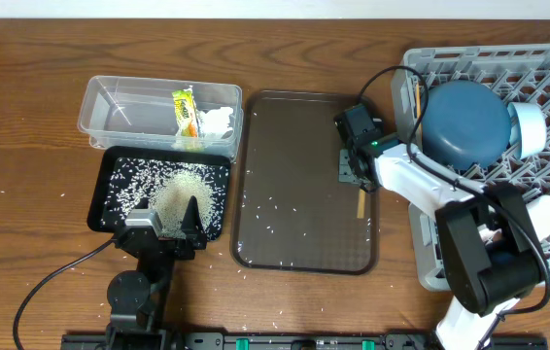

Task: Sort waste into correct bins and load items into the dishwasher rack
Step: 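Lift the chopsticks upright with the right gripper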

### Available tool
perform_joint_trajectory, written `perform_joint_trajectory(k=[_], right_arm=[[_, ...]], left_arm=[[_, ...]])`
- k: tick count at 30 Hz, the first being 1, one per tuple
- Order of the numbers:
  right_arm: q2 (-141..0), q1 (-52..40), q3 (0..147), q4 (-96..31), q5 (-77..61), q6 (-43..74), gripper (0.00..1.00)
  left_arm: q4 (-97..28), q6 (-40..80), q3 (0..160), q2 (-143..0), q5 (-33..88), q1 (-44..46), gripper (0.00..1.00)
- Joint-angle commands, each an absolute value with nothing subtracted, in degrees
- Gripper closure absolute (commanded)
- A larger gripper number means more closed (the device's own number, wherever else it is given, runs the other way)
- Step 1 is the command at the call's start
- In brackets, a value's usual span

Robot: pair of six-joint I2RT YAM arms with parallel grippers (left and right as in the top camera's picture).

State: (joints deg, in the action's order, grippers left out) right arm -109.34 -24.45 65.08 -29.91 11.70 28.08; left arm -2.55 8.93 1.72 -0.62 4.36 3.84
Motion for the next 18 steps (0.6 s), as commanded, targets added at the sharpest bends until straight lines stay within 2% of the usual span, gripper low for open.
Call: perform_joint_trajectory(k=[1,7,9,12,18], right_arm=[[-111.22,-24.29,64.47,-30.57,11.99,27.35,0.67],[-107.33,-24.05,64.47,-31.09,11.66,24.6,0.71],[-107.26,-23.9,64.45,-31.14,10.57,24.91,0.78],[-108.14,-23.99,64.12,-31.51,9.98,27.99,0.99],[-109.03,-24.08,63.64,-30.94,8.49,31.62,0.99]], left_arm=[[-3.46,8.21,0.23,-0.23,5.13,3.6,0.07],[-3.46,8.21,0.23,-0.23,5.13,3.6,0.07],[-3.46,8.21,0.23,-0.23,5.13,3.6,0.07],[-3.46,8.21,0.23,-0.23,5.13,3.6,0.06],[-3.46,8.21,0.23,-0.23,5.13,3.6,0.07]])
